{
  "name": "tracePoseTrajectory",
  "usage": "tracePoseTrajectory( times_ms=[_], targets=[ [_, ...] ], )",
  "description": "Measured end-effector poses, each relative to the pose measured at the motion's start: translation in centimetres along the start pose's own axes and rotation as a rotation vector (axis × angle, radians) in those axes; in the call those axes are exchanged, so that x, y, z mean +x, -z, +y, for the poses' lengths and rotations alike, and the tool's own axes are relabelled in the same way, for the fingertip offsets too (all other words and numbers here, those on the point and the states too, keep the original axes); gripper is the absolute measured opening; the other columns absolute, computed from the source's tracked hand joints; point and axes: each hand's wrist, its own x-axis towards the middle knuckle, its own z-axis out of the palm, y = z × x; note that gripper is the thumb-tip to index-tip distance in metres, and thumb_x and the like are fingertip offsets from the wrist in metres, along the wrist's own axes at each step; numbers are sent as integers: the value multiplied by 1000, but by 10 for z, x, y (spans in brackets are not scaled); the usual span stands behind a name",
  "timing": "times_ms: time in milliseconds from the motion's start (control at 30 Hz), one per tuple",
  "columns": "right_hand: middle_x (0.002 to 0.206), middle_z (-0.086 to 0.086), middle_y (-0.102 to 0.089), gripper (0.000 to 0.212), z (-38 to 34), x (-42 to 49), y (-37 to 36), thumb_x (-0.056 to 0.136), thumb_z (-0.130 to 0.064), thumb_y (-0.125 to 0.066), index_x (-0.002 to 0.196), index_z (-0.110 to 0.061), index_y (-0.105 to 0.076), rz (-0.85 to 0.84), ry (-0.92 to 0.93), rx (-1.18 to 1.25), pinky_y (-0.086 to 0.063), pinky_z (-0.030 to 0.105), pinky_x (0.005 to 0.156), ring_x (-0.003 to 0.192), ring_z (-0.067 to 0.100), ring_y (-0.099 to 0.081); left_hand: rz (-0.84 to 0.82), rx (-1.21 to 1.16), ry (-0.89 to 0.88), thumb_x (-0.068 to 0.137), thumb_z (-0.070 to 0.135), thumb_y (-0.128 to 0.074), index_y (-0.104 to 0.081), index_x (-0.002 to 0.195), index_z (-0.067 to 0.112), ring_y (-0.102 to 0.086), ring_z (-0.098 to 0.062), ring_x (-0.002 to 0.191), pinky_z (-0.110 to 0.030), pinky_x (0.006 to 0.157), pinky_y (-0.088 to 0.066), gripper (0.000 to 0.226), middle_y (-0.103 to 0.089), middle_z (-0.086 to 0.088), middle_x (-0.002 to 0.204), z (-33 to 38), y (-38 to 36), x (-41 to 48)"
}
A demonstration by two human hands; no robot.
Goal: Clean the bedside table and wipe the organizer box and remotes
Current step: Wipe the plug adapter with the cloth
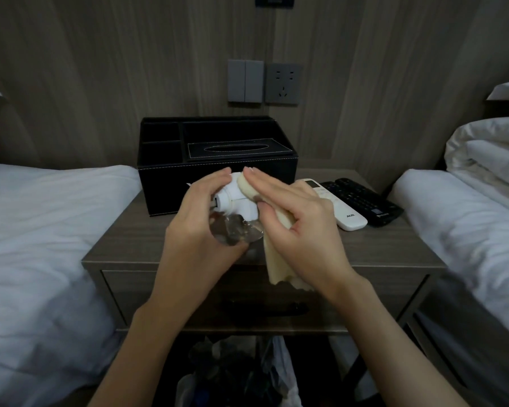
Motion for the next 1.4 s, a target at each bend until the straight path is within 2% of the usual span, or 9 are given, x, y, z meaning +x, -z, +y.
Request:
tracePoseTrajectory(
  times_ms=[233, 367, 467, 600, 800, 867, 1033, 1167, 1400],
  targets=[
    [130, -7, -62, 43, 11, -4, -1, 83, -2, -65, 120, -25, -67, -36, 104, -56, -44, 12, 82, 84, 14, -57, 52, 3, 35, 63, 12, -86, -50, 131, 8, -46, -5, 128, -30, 101, -47, 77, -51, -1, 136, -5, 6, 4],
    [126, -4, -65, 42, 16, -8, -3, 80, 0, -68, 117, -22, -69, -74, 149, -28, -52, 25, 78, 83, 19, -59, 104, -5, 67, 61, 6, -86, -49, 129, 17, -44, 0, 127, -19, 98, -45, 78, -48, 6, 135, -8, 12, 7],
    [124, -5, -66, 43, 18, -10, -5, 79, 1, -70, 115, -22, -69, -94, 155, -29, -53, 28, 76, 82, 18, -60, 118, -10, 78, 61, 5, -85, -50, 129, 19, -43, 4, 125, -14, 95, -44, 77, -46, 10, 133, -9, 15, 8],
    [116, -11, -69, 39, 19, -12, -4, 79, 0, -68, 109, -24, -74, -122, 97, -11, -52, 23, 78, 85, 12, -60, 118, 45, 40, 62, 6, -86, -51, 128, 16, -44, -3, 127, -21, 97, -46, 75, -46, 8, 134, -10, 19, 10],
    [115, -14, -69, 39, 1, -6, -3, 80, -2, -59, 110, -23, -73, 79, 6, 53, -48, 18, 88, 100, 7, -62, 56, 7, 67, 63, 2, -84, -43, 133, 26, -44, -1, 126, -30, 99, -48, 84, -44, 16, 132, -5, 16, 8],
    [118, -11, -68, 40, -3, -2, -2, 82, -1, -58, 114, -22, -71, 127, 2, 62, -45, 17, 92, 105, 7, -61, 41, -23, 92, 64, 4, -84, -42, 136, 23, -45, 1, 124, -31, 100, -48, 85, -45, 19, 131, -2, 13, 7],
    [121, -15, -65, 43, -11, 3, 0, 90, -6, -57, 128, -27, -61, 131, -46, 77, -41, 12, 92, 105, 5, -56, -2, -98, 85, 65, 3, -85, -43, 137, 12, -48, -6, 126, -40, 97, -50, 84, -47, 8, 138, 2, 5, 4],
    [130, -14, -60, 43, -8, 4, -5, 92, -6, -55, 130, -25, -59, 114, -14, -12, -35, 8, 93, 110, 9, -53, -20, -32, -14, 68, 4, -84, -45, 135, 5, -47, -7, 129, -36, 100, -48, 78, -48, -1, 139, 2, 1, 2],
    [135, -7, -58, 45, 3, -3, -17, 87, -8, -53, 131, -21, -59, 91, 57, -105, -41, 10, 86, 87, 15, -51, 28, 13, -4, 66, 11, -86, -49, 130, 1, -49, -12, 128, -34, 100, -49, 75, -51, -6, 136, -3, 1, 0]
  ],
)
